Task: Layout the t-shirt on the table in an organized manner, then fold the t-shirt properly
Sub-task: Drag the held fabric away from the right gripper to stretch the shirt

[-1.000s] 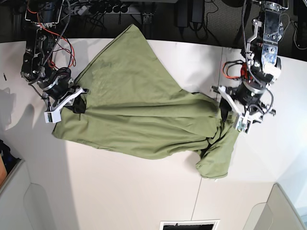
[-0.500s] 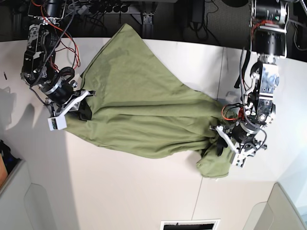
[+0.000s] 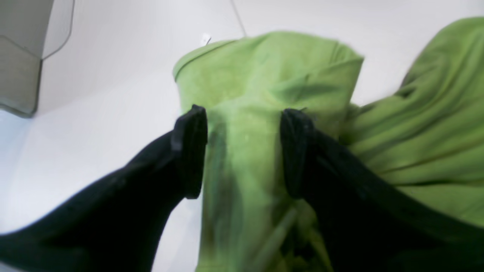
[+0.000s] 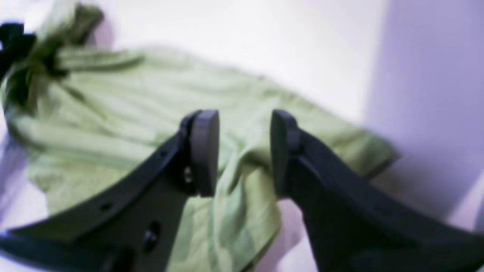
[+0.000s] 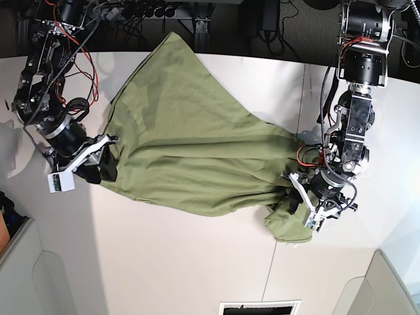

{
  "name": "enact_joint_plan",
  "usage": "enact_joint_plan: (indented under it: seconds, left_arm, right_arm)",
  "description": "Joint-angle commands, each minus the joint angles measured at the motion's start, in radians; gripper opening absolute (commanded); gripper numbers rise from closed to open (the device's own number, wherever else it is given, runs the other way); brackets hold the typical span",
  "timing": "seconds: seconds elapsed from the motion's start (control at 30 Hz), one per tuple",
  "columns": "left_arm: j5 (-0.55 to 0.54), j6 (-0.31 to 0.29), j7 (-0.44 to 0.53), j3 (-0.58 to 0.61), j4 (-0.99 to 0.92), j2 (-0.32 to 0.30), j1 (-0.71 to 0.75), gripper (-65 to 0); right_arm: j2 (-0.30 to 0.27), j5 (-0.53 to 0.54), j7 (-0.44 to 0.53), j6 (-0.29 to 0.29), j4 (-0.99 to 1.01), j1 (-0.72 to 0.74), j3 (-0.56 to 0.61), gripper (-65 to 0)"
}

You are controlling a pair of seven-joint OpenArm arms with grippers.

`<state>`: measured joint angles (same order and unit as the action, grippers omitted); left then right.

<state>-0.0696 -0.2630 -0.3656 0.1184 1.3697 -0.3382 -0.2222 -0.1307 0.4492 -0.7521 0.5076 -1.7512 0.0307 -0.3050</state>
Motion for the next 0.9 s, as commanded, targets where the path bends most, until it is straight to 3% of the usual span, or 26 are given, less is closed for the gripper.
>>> enact_joint_plan:
  seconds: [0.0, 0.07, 0.17, 0.33, 0.47, 0.6, 0.7, 0.73, 0.87]
  left_arm:
    - [0.0, -0.018, 0.032, -0.005, 0.016, -0.009, -0.024, -31.7]
    - [-0.002, -0.069, 0.046, 0.009, 0.016, -0.009, -0.024, -31.7]
    - [0.004, -0.052, 0.075, 0.089, 0.016, -0.009, -0.025, -31.7]
    - [0.126, 0.112, 0.13, 0.217, 0.016, -0.008, -0.027, -31.7]
    - [0.203, 0.227, 0.13, 0.231, 0.016, -0.009, -0.03, -32.9]
    - [0.21, 0.22, 0.128, 0.231, 0.016, -0.014, -0.032, -47.7]
    - [0.218, 0.216, 0.106, 0.231, 0.016, -0.014, -0.032, -60.8]
    - [0.235, 0.232, 0.093, 0.23, 0.016, -0.016, -0.032, -65.0]
    - [0.275, 0.384, 0.045, 0.227, 0.016, -0.069, -0.032, -65.0]
  right_arm:
    - [-0.002, 0.033, 0.015, 0.005, -0.013, 0.008, 0.0, -42.1]
    - [0.006, 0.042, 0.014, 0.005, -0.013, 0.007, 0.008, -42.1]
    - [0.023, 0.045, 0.015, 0.006, -0.013, 0.008, 0.022, -42.1]
    - [0.04, 0.037, 0.027, 0.005, -0.013, 0.008, 0.062, -42.1]
    - [0.055, -0.036, 0.056, 0.005, 0.028, 0.008, 0.125, -42.1]
    - [0.053, -0.122, 0.148, -0.015, 0.173, 0.008, 0.185, -44.5]
    - [0.053, -0.15, 0.177, -0.014, 0.27, 0.008, 0.192, -61.1]
    - [0.053, -0.158, 0.177, -0.014, 0.289, 0.008, 0.19, -65.0]
    - [0.039, -0.161, 0.177, -0.014, 0.304, 0.008, 0.164, -65.0]
